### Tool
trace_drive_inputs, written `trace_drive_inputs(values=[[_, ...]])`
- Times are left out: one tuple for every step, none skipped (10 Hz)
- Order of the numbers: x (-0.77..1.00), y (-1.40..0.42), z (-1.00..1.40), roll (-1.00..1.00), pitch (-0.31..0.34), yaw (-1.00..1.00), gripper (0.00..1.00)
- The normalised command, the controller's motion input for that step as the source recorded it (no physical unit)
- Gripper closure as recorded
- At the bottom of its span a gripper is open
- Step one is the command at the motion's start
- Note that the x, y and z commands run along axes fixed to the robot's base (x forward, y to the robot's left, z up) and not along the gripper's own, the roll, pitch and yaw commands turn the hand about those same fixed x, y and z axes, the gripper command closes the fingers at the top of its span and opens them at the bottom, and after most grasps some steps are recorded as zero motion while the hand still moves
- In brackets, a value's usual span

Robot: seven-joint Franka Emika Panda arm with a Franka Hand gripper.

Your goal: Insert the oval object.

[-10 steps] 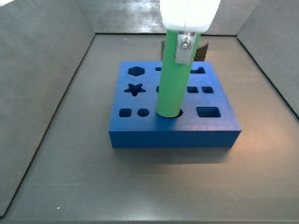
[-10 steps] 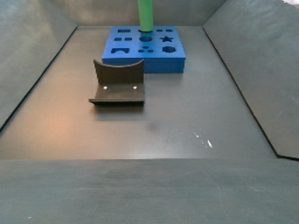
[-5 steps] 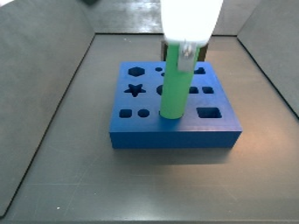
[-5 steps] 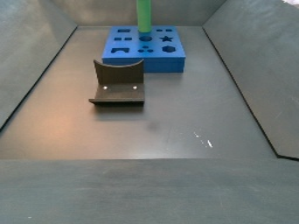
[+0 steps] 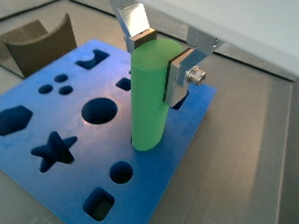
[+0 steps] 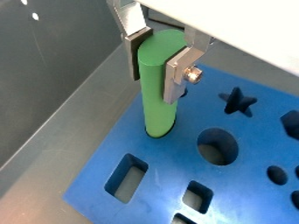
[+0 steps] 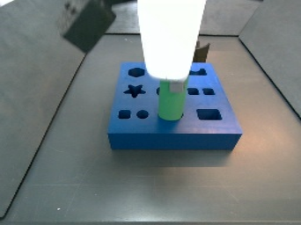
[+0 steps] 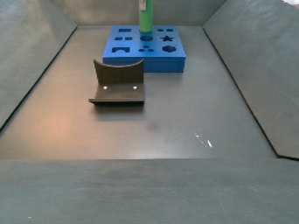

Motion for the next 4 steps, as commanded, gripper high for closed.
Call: trace_drive_inputs(values=[[0.02, -0.07, -0.35, 0.0, -0.103, 0.0, 1.0], [0.05, -0.05, -0.26, -0.02, -0.067, -0.03, 1.0], [0.05, 0.0, -0.14, -0.09, -0.051, -0.04, 1.0], [-0.04, 0.0, 0.0, 0.0, -0.04, 0.0, 1.0]])
